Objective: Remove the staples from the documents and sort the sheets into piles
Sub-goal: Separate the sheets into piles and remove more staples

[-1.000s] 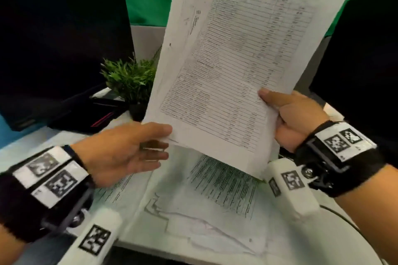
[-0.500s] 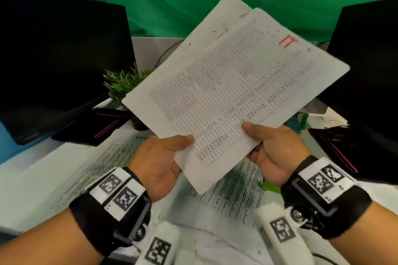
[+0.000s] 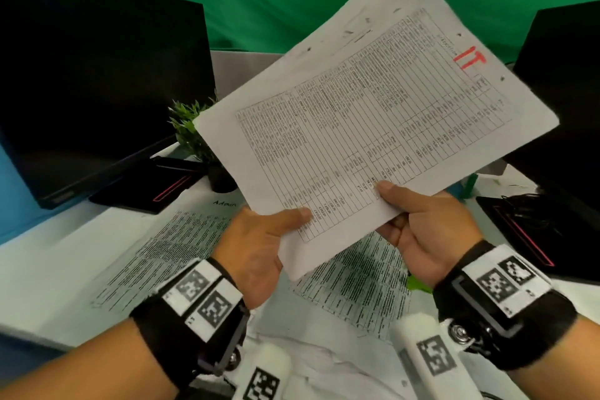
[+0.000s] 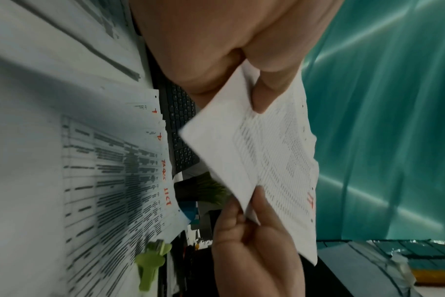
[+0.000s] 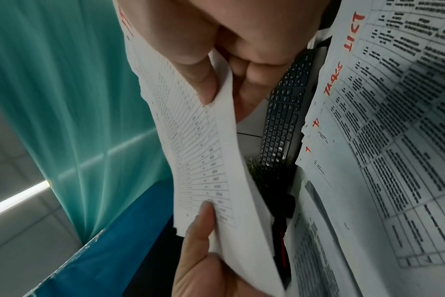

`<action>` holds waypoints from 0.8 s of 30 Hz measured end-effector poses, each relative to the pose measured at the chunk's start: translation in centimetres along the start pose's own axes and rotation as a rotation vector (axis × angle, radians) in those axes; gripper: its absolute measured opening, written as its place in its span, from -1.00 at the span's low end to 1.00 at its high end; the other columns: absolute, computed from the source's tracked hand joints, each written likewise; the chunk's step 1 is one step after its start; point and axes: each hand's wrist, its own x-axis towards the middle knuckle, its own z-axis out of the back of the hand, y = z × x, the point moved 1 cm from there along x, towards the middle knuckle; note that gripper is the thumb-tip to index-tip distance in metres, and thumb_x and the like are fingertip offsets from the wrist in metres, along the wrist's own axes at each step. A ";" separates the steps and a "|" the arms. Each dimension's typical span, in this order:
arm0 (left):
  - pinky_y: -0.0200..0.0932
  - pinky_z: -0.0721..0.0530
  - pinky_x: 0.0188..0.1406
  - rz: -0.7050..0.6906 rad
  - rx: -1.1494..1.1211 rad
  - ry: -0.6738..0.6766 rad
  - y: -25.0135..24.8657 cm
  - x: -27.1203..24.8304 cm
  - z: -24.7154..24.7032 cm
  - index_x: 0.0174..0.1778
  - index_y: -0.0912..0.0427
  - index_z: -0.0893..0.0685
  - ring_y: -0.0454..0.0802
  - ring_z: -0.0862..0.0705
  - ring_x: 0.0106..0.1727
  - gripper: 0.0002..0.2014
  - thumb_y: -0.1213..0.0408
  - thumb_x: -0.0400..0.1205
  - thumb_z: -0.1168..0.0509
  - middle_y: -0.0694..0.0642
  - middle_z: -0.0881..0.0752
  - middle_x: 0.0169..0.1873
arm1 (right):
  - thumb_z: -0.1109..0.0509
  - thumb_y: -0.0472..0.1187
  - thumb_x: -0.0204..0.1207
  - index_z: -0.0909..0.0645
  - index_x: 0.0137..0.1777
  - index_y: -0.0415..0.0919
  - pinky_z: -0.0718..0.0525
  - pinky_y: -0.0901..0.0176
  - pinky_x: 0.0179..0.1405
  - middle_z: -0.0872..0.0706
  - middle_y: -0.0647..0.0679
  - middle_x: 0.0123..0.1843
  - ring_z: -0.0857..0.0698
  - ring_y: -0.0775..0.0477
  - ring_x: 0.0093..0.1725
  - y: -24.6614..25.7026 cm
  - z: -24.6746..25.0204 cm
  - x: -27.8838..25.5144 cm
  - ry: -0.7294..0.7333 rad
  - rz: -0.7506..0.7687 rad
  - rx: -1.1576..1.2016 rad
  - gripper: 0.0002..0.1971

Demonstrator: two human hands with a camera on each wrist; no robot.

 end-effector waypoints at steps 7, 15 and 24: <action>-0.03 -0.80 0.04 -0.024 0.023 0.033 -0.3 0.3 0.8 0.23 0.11 -0.75 0.09 -0.86 0.15 -0.64 0.58 0.62 -0.32 0.14 -0.87 0.14 | -0.44 -0.30 0.57 -0.67 0.22 -0.19 -0.85 0.01 -0.15 -0.87 -0.21 0.05 -0.87 -0.12 -0.08 0.6 0.7 0.5 0.013 0.027 -0.066 -0.76; 0.17 -0.69 0.31 -0.003 -0.009 0.015 -0.6 0.6 2.4 0.31 0.19 -0.73 0.18 -0.83 0.22 -0.59 0.57 0.56 -0.36 0.21 -0.84 0.21 | -0.62 0.25 0.16 -0.59 0.27 0.18 -0.75 0.23 0.11 -0.77 0.12 0.21 -0.77 0.10 0.14 4.4 5.4 1.0 0.351 0.043 -1.337 -0.36; 0.26 -0.69 0.36 0.073 0.017 0.069 -1.2 0.9 3.2 0.43 0.31 -0.65 0.28 -0.78 0.30 -0.64 0.54 0.70 -0.29 0.29 -0.80 0.27 | -0.32 0.30 0.54 -0.43 0.14 0.48 -0.56 0.42 0.19 -0.59 0.34 0.17 -0.58 0.27 0.07 0.0 8.6 0.2 0.616 0.135 -2.101 -0.79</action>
